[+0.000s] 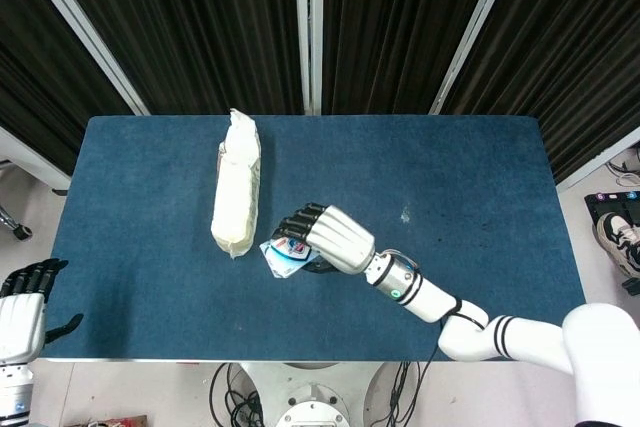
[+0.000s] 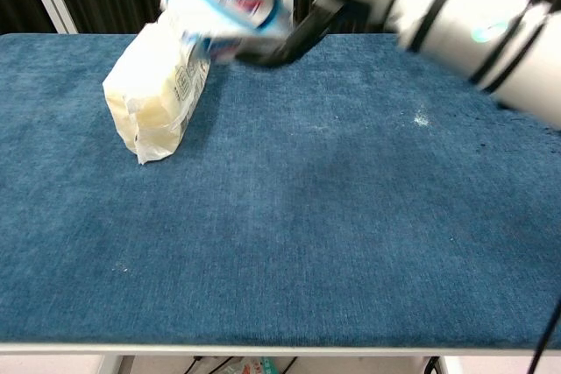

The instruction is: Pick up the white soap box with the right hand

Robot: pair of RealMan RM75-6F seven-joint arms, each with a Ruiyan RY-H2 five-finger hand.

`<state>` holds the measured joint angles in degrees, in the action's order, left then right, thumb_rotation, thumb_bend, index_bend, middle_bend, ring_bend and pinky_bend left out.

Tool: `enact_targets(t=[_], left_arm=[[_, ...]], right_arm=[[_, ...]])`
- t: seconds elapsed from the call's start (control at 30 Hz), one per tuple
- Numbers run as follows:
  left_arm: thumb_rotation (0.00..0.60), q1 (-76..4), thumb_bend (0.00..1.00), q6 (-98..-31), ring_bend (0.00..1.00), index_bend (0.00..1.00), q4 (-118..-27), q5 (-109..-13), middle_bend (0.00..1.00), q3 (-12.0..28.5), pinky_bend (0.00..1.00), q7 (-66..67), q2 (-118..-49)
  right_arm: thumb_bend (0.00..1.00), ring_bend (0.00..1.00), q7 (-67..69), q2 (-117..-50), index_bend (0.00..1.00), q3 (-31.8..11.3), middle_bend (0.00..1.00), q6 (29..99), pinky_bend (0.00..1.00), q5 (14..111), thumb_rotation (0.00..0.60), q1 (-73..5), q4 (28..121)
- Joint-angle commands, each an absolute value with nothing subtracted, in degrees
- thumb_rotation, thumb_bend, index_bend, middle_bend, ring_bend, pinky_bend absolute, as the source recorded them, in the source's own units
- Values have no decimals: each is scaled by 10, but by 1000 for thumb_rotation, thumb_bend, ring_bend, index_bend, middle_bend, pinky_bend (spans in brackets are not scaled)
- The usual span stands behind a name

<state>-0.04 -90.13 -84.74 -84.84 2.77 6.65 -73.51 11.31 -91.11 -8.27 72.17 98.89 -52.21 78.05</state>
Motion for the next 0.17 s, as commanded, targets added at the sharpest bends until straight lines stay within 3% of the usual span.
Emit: enact_targets(t=[0.03, 0.17], left_arm=[[600, -2, 0, -901, 167, 211, -849, -850, 197, 28, 192, 69, -734], [600, 0, 0, -904, 168, 211, -851, -848, 197, 29, 191, 70, -731]], right_arm=[[379, 512, 131, -874, 680, -82, 594, 755, 635, 1016, 600, -503, 822], [379, 510, 123, -873, 680, -88, 590, 745, 635, 1020, 600, -514, 835]])
